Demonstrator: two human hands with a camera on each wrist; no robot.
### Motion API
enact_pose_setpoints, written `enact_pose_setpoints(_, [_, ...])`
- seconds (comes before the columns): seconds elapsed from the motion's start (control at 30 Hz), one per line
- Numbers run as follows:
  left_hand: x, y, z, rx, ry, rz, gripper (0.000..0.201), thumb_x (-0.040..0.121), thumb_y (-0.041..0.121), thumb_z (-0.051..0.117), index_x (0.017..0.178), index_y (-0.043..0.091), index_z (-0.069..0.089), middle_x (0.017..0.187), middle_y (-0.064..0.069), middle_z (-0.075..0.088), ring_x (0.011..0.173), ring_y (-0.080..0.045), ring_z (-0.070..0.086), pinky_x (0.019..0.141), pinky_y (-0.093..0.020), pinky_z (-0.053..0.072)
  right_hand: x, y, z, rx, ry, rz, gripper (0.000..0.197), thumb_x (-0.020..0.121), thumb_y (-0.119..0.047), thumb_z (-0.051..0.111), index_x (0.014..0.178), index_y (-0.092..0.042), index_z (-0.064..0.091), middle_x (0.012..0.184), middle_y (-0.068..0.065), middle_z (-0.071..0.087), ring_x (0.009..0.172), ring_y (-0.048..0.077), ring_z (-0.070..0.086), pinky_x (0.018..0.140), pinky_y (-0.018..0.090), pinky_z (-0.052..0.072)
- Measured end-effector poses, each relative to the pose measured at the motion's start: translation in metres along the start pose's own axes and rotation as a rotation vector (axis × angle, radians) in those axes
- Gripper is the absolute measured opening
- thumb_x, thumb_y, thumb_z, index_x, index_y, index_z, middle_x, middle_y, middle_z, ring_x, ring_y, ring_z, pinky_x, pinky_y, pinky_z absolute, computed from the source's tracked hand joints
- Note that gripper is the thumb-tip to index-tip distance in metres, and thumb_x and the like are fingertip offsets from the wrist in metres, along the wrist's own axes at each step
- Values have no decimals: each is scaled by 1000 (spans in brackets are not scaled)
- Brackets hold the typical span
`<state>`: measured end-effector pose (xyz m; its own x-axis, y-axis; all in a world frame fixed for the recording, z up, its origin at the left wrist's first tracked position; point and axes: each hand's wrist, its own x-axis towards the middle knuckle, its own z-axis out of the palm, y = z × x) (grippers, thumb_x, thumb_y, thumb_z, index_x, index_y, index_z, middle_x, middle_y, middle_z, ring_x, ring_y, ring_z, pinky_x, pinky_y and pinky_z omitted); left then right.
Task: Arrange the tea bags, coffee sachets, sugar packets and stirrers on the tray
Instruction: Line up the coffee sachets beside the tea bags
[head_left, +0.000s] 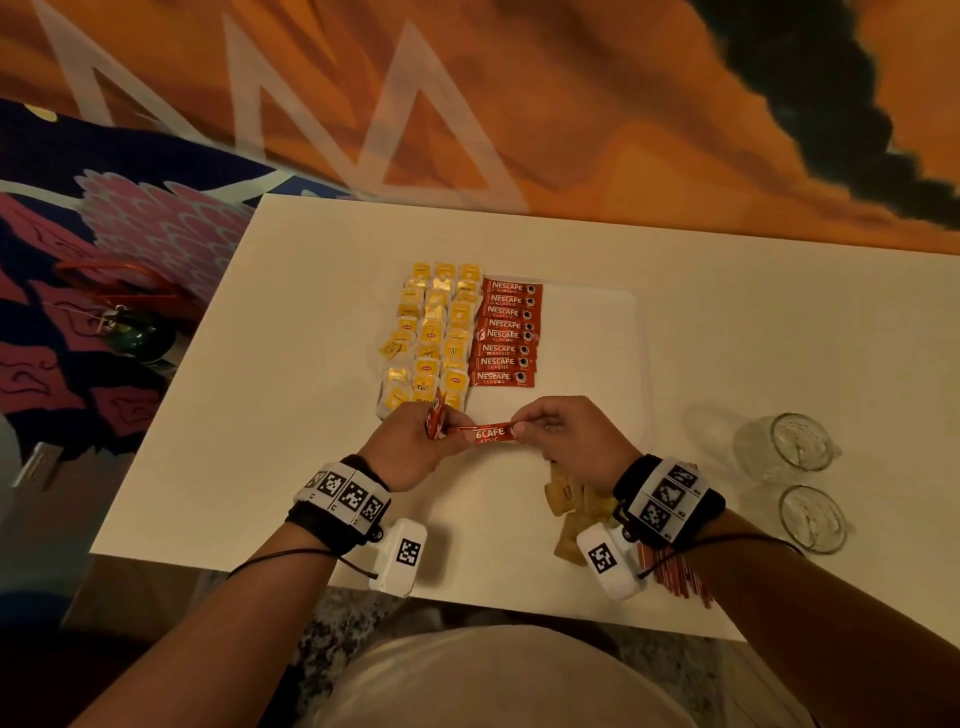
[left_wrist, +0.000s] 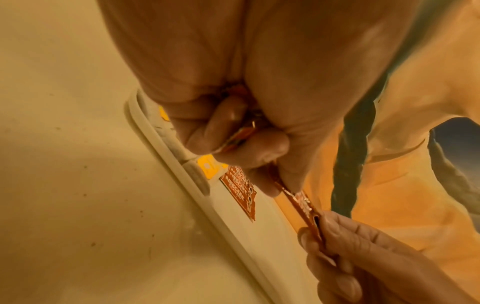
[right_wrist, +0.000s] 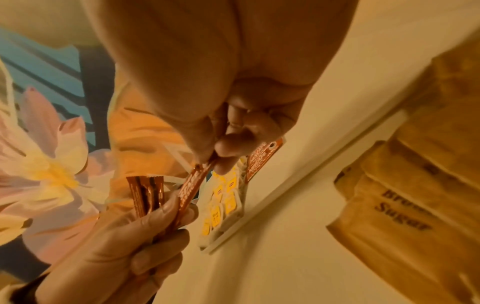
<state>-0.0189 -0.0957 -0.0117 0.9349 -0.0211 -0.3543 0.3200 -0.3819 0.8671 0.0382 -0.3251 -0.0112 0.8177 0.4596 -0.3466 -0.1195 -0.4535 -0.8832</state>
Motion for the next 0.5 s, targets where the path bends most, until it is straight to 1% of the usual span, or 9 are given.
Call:
enact_pose_setpoints(0.03, [1,1,0,6,7,4,8,90,23,72,92,16,75,60,7,59,45,-6,46,48,-20,39,0,2,-1,15,22,6,10,94,-20,69,101,-16,76,89,4,73,67,15,60,62,25,52])
enact_pose_setpoints(0.1, [3,0,-1,29,18,20,9,90,22,72,93,14,75,55,15,58,44,0,46,49,-15,38,0,6,-2,32,49,21,11,95,-19,69,102,-15,77,91,2,76,73,24,65,68,28,55])
enact_pose_setpoints(0.13, [4,0,-1,34,22,28,9,90,21,72,94,13,75,55,17,59,45,2,48,49,-13,37,-1,8,-2,36,53,30,12,95,-18,68,102,-14,77,88,0,76,71,23,64,66,26,54])
enact_pose_setpoints(0.2, [5,-1,0,43,29,55,6,89,19,74,92,14,76,57,21,61,49,5,51,53,-11,40,-2,11,-1,52,52,51,13,96,-17,68,102,-11,77,75,-6,73,57,7,56,56,18,46])
enact_pose_setpoints(0.23, [6,-1,1,51,35,67,4,88,19,74,91,17,76,59,22,62,52,5,53,55,-11,41,-3,12,-1,65,52,64,13,96,-16,67,102,-9,77,68,-9,71,53,2,52,53,15,42])
enact_pose_setpoints(0.3, [8,-2,2,73,48,85,3,87,19,75,89,22,77,64,18,65,59,3,55,60,-11,43,-3,13,-1,92,45,92,15,97,-16,66,103,-7,76,61,-13,67,50,0,48,51,14,40])
enact_pose_setpoints(0.4, [11,-4,2,98,60,91,4,87,21,75,89,23,77,71,7,67,63,0,56,62,-15,44,-1,13,-2,113,25,150,16,98,-16,65,100,-5,76,53,-16,63,47,-1,45,49,14,39])
enact_pose_setpoints(0.43, [12,-4,2,94,64,91,3,88,21,75,89,22,78,69,8,67,61,0,55,61,-16,44,-1,12,-2,116,19,161,17,98,-17,64,100,-4,75,53,-16,62,47,-1,45,49,13,39])
enact_pose_setpoints(0.5, [14,-3,2,72,72,76,5,89,21,74,90,17,77,58,17,62,52,3,51,55,-12,39,1,12,-4,105,12,164,18,99,-18,63,99,-5,75,53,-16,61,47,-1,46,50,12,39])
